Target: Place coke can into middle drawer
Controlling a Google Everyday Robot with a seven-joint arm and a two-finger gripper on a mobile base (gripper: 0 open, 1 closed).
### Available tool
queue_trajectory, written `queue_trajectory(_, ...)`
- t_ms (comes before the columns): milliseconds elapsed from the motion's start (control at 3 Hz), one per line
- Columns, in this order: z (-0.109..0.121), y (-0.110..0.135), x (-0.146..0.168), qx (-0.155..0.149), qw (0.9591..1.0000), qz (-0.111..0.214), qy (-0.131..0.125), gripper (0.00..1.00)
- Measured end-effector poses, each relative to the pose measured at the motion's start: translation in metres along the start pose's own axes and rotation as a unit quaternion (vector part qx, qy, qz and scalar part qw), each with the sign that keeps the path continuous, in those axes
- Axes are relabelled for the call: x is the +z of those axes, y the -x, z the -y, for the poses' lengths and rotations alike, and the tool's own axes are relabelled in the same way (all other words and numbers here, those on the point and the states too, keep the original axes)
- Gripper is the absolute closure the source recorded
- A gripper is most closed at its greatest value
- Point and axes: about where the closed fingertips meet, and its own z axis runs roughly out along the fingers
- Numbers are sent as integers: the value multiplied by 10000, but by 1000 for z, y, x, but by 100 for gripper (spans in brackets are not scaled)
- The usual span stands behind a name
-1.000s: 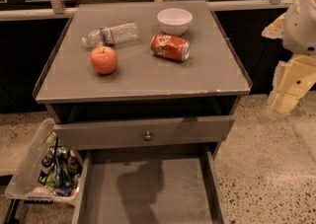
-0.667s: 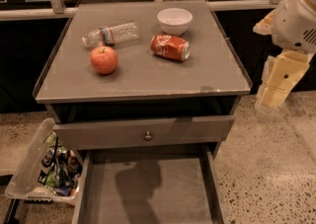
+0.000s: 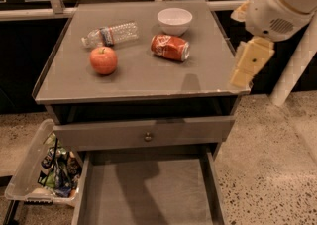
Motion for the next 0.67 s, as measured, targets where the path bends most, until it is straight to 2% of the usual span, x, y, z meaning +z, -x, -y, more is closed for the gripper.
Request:
queue_trajectory(333,37,25,28,76,9978,605,-257,0)
queue_trajectory(667,37,25,28,76,9978,606,-257,0)
